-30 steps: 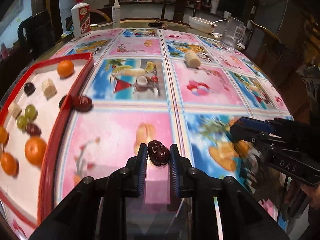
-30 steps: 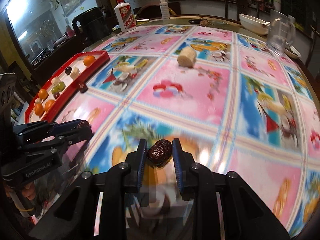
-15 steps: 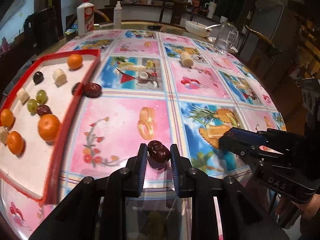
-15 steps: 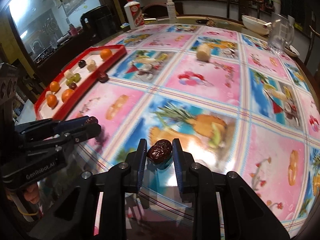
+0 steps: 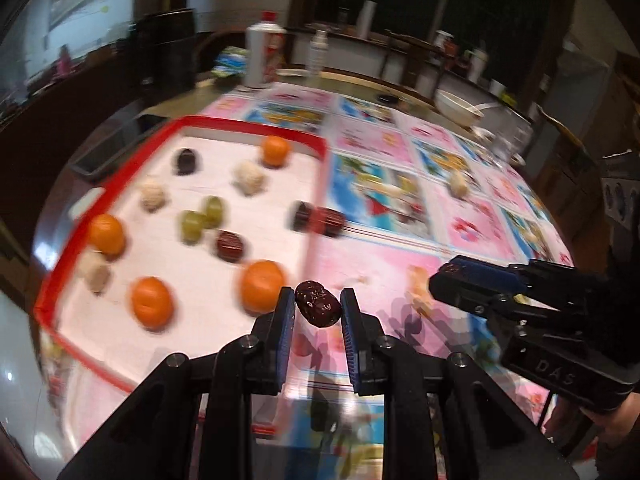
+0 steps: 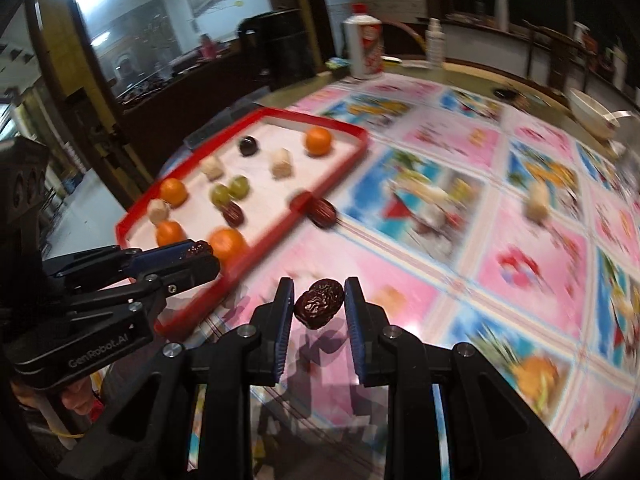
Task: Organize fruits
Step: 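Carry both dates over the white tray, then lower both dates into the tray and open both tools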
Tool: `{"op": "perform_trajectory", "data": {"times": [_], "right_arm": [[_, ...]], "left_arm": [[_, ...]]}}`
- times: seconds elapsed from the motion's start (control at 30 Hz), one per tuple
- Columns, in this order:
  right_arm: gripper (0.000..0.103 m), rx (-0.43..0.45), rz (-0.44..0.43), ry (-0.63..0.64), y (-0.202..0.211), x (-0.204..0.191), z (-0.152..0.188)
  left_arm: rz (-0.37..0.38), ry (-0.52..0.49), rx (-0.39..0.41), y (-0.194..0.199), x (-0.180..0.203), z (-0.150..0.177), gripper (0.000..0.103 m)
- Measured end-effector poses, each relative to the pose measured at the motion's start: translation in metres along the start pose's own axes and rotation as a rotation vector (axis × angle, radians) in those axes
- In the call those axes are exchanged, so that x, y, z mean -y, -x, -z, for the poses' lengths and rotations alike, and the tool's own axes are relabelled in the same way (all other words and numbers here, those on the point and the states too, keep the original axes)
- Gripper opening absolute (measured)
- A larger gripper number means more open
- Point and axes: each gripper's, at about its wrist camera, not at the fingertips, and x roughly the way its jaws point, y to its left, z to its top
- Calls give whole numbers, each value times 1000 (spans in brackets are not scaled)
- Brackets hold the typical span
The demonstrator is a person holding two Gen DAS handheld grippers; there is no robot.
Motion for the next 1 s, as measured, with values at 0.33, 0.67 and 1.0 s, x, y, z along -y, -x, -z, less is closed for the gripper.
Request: {"op": "perform_trajectory", "data": {"times": [0.33, 0.67, 1.0], "right_arm": [[28, 16, -42, 72, -49, -38, -58], [28, -27, -30, 99, -101, -49, -81], [28, -80, -10, 112, -125, -47, -80]], "left_arm": [[-147, 88, 37, -6, -74, -31, 22], [-217, 125, 30, -34, -106, -51, 22], [-255, 47, 46, -46, -101, -56, 23]]}}
